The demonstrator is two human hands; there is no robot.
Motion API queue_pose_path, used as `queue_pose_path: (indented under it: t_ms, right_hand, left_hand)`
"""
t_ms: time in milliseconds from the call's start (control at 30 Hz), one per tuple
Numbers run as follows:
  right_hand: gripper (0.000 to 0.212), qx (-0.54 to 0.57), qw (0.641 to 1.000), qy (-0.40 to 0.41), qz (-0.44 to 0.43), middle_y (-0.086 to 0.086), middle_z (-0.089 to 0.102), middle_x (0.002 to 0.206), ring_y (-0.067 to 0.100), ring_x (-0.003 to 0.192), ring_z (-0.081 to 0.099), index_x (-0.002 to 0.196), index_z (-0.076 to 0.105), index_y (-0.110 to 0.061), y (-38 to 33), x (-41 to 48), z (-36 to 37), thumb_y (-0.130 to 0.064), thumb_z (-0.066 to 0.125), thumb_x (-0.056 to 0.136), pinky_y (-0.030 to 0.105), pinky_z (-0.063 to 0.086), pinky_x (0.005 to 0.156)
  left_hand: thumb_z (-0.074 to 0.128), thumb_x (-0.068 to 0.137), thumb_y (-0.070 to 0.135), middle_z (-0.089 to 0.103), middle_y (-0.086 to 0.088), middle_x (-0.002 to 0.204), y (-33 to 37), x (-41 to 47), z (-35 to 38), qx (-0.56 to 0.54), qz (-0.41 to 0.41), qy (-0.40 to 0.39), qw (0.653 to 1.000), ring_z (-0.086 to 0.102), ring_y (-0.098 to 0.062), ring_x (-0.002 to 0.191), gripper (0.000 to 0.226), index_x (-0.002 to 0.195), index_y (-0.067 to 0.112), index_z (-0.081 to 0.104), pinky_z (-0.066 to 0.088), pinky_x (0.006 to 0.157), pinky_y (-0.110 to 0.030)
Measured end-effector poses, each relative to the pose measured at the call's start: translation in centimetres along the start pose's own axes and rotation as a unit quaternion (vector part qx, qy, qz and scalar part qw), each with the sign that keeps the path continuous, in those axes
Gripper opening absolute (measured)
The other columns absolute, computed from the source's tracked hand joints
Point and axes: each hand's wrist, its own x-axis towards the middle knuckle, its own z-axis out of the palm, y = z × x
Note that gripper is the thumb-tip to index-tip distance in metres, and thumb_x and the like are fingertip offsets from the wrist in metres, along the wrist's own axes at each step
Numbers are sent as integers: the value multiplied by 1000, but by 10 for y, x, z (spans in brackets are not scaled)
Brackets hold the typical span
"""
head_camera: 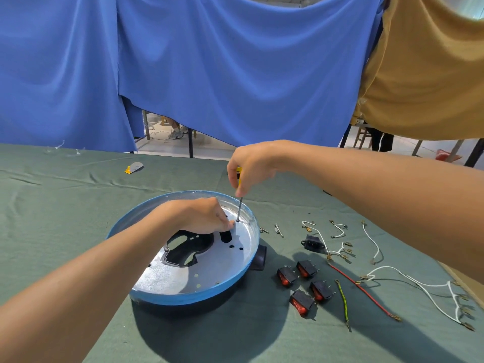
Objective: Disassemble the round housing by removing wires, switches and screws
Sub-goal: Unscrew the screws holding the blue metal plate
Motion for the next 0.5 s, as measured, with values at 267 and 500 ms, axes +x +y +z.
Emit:
queue_pose_path:
  t_ms: [267,500]
  right_hand:
    - [31,-58,997,49,31,7,62,70,23,61,50,73,66,-10,-1,0,0,-37,63,88,29,41,54]
    - [36,13,999,34,1,4,55,66,19,51,46,78,65,-13,2,-3,-2,-47,60,89,21,39,47]
  left_hand:
    - [45,99,49,56,-6,84,0,1,0,0,-4,-5,1000,48,-25,81,43,67,29,66,45,91,-47]
    - [47,99,48,53,-6,79,0,0,0,-6,6,1,1000,49,-27,81,52,51,35,60,45,91,-48]
